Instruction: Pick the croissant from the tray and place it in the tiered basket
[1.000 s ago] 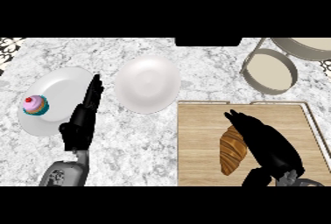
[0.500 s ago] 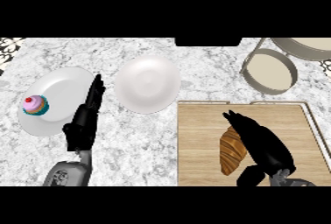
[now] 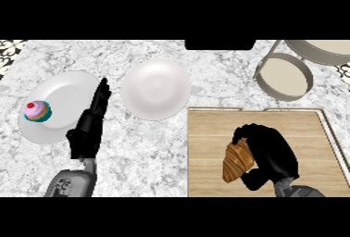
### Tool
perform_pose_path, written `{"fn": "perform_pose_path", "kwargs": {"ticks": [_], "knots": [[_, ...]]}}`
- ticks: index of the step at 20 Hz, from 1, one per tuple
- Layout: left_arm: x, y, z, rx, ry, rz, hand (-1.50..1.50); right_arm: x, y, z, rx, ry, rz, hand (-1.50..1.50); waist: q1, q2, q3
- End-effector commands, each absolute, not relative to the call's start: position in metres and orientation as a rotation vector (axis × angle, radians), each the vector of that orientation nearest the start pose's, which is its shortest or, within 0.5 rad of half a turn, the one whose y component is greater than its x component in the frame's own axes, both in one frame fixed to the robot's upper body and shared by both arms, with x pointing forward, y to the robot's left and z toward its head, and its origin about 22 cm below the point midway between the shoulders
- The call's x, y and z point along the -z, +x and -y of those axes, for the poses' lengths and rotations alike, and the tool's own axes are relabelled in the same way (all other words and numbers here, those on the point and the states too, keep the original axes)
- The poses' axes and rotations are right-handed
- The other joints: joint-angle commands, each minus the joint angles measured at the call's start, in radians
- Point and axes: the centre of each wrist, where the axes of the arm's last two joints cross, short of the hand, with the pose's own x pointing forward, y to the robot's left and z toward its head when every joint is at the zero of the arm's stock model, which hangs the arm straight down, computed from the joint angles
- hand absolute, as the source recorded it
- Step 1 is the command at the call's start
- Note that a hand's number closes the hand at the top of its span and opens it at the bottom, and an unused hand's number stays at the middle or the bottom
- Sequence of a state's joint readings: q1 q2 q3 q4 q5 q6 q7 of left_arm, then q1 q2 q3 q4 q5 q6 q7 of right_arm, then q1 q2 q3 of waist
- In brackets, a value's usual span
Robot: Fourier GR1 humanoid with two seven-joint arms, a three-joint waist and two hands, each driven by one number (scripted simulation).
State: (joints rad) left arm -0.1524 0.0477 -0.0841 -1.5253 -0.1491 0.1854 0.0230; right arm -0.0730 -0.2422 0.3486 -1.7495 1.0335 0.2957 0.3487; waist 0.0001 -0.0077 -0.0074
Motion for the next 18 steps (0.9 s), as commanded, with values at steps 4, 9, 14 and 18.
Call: {"fn": "perform_pose_path", "kwargs": {"ticks": [4,9,14,18], "knots": [[-0.034,0.28,-0.203,0.107,0.205,1.66,0.0,-0.04,0.246,0.223,-1.459,-0.91,1.054,1.5,0.002,0.009,0.007],[-0.025,0.278,-0.193,0.113,0.17,1.659,0.0,-0.044,0.269,0.235,-1.618,-0.99,0.891,1.5,0.008,0.01,0.007],[-0.02,0.28,-0.213,0.117,0.189,1.66,0.0,-0.08,0.263,0.241,-1.51,-1.111,0.99,1.5,-0.005,0.007,0.007],[-0.032,0.281,-0.2,0.102,0.198,1.672,0.0,-0.137,0.258,0.259,-1.422,-1.201,1.062,1.5,-0.014,0.005,0.007]]}}
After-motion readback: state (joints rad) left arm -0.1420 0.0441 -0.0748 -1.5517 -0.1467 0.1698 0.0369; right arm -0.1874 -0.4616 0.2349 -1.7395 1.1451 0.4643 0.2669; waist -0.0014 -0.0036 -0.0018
